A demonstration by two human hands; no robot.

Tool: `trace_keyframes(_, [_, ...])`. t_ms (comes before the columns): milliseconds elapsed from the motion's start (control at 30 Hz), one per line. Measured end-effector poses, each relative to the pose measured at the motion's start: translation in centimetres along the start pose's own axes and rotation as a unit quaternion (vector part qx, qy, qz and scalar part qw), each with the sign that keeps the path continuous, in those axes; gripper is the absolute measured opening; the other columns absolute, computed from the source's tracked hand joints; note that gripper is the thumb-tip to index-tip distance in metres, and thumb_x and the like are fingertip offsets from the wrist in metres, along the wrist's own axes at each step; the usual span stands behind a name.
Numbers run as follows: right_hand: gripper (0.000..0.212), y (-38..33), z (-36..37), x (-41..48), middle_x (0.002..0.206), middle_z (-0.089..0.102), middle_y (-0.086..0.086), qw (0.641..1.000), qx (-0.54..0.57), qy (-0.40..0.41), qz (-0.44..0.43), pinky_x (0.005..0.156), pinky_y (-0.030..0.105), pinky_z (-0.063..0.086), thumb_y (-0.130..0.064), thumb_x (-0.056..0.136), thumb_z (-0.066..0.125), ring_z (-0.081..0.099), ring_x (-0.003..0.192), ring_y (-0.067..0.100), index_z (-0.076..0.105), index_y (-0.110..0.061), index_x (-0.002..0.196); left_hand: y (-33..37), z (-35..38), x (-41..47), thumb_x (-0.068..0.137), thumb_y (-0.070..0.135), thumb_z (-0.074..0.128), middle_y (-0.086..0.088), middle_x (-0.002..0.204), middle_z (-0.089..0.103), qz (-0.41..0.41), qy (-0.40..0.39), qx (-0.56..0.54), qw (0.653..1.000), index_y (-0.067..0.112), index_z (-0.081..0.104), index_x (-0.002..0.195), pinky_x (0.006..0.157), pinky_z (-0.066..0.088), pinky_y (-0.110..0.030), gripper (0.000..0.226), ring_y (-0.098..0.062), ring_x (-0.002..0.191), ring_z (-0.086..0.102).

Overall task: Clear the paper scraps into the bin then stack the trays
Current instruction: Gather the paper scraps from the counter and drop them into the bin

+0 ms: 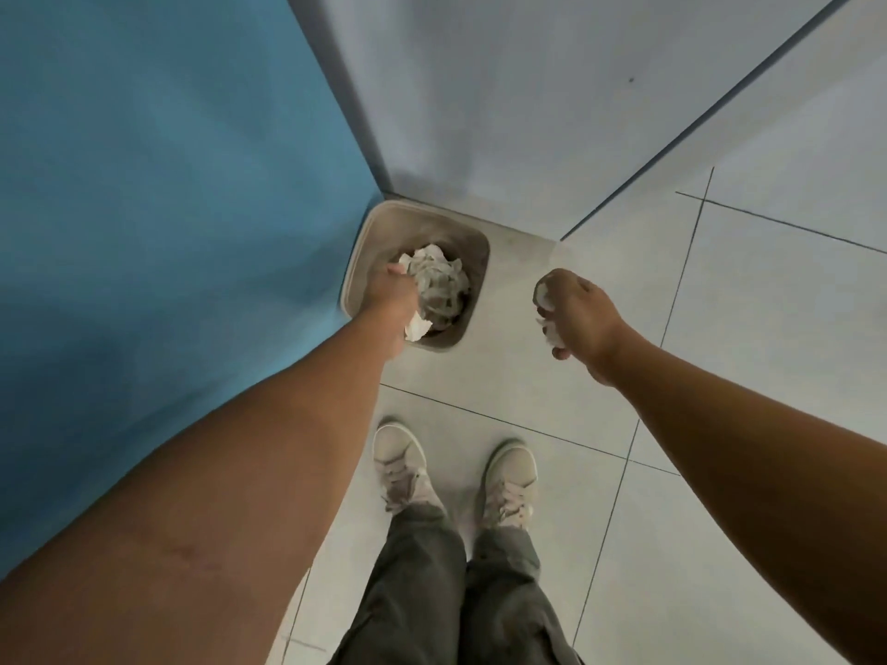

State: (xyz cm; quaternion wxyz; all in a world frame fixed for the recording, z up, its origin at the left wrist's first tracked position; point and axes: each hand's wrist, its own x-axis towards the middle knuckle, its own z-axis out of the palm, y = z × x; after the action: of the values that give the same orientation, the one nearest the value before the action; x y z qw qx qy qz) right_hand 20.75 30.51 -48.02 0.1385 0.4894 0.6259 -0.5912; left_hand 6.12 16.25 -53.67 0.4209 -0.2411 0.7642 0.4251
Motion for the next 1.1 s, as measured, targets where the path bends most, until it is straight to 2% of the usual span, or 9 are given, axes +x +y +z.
trace_keyframes(100, [0.023, 0.9, 0.5, 1.1, 0.084, 0.052, 0.006, 1.0, -0.02, 0.005, -0.002, 0.053, 0.031, 0.038, -0.013, 0.093, 0.038, 0.052, 0.065, 0.021, 0.06, -0.007, 0.095, -0.7, 0.7, 2.0, 0.087, 0.011, 0.044, -0.001, 0.106, 0.062, 0.005, -0.008, -0.007, 1.0, 0.031, 0.052, 0.131, 0.094, 0.054, -0.046, 0.049, -0.026, 0.1, 0.062])
trace_keyframes(233, [0.021, 0.8, 1.8, 1.9, 0.085, 0.056, 0.006, 1.0, -0.009, 0.007, -0.012, 0.056, 0.031, 0.043, -0.012, 0.094, 0.043, 0.051, 0.065, 0.021, 0.064, -0.012, 0.096, -1.3, 0.5, 2.8, 0.083, 0.013, 0.049, 0.002, 0.126, 0.059, 0.027, -0.01, 0.022, 0.999, 0.036, 0.04, 0.145, 0.094, 0.052, -0.042, 0.067, -0.021, 0.104, 0.058])
trace_keyframes(367, [0.023, -0.2, 2.8, 2.1, 0.085, 0.059, 0.0, 0.998, -0.03, 0.02, -0.055, 0.064, 0.036, 0.052, -0.014, 0.096, 0.045, 0.057, 0.063, 0.013, 0.067, -0.016, 0.103, -1.2, -0.6, 1.4, 0.095, 0.017, 0.043, 0.01, 0.131, 0.055, 0.059, -0.012, 0.059, 0.996, 0.032, 0.044, 0.144, 0.079, 0.043, -0.027, 0.052, -0.013, 0.105, 0.054])
trace_keyframes(467, [0.027, -1.4, 4.0, 2.9, 0.097, 0.064, -0.002, 0.996, -0.036, 0.019, -0.074, 0.08, 0.041, 0.058, -0.012, 0.094, 0.047, 0.064, 0.083, 0.019, 0.068, -0.023, 0.107, -1.9, -1.6, 1.4, 0.1, 0.018, 0.044, 0.003, 0.138, 0.053, 0.08, -0.004, 0.086, 0.993, 0.022, 0.047, 0.145, 0.076, 0.039, -0.023, 0.045, -0.01, 0.099, 0.048])
trace_keyframes(533, [0.03, -1.9, 5.2, 3.7, 0.109, 0.064, 0.001, 0.997, -0.026, 0.003, -0.073, 0.086, 0.045, 0.057, -0.011, 0.092, 0.048, 0.064, 0.098, 0.023, 0.068, -0.027, 0.108, -2.4, -2.1, 1.5, 0.098, 0.019, 0.047, 0.001, 0.14, 0.055, 0.098, 0.003, 0.098, 0.99, 0.021, 0.052, 0.141, 0.071, 0.039, -0.021, 0.043, -0.01, 0.097, 0.05])
trace_keyframes(667, [0.041, -2.3, 7.6, 5.3, 0.127, 0.058, 0.003, 0.998, -0.02, -0.024, -0.054, 0.097, 0.043, 0.052, -0.013, 0.092, 0.05, 0.057, 0.114, 0.025, 0.056, -0.026, 0.131, -3.0, -2.8, 2.0, 0.098, 0.021, 0.051, 0.003, 0.135, 0.059, 0.111, 0.012, 0.101, 0.989, 0.022, 0.059, 0.133, 0.082, 0.04, -0.025, 0.036, -0.013, 0.103, 0.053])
trace_keyframes(767, [0.047, -2.1, 8.1, 5.2, 0.119, 0.053, -0.001, 0.997, -0.034, -0.044, -0.044, 0.098, 0.033, 0.045, -0.01, 0.094, 0.048, 0.052, 0.112, 0.021, 0.046, -0.021, 0.14, -3.1, -3.1, 2.0, 0.099, 0.022, 0.051, 0.003, 0.135, 0.059, 0.125, 0.017, 0.111, 0.986, 0.022, 0.059, 0.131, 0.08, 0.04, -0.024, 0.033, -0.013, 0.103, 0.054])
trace_keyframes(967, [0.046, -2.0, 6.8, 2.7, 0.129, 0.055, 0.002, 0.996, -0.058, -0.043, -0.043, 0.091, 0.026, 0.042, -0.013, 0.097, 0.05, 0.053, 0.113, 0.018, 0.045, -0.021, 0.142, -1.8, -3.6, -0.3, 0.098, 0.018, 0.049, 0.005, 0.138, 0.057, 0.154, 0.017, 0.15, 0.977, 0.02, 0.057, 0.134, 0.073, 0.039, -0.017, 0.036, -0.008, 0.1, 0.057])
trace_keyframes(1100, [0.048, -3.7, 4.8, -0.4, 0.139, 0.053, 0.005, 0.989, -0.131, -0.038, -0.052, 0.101, 0.032, 0.043, -0.018, 0.094, 0.054, 0.053, 0.123, 0.025, 0.047, -0.024, 0.141, 0.2, -4.3, -4.6, 0.097, 0.019, 0.053, 0.001, 0.137, 0.058, 0.181, 0.003, 0.182, 0.967, 0.019, 0.056, 0.134, 0.083, 0.044, -0.019, 0.037, -0.018, 0.115, 0.058])
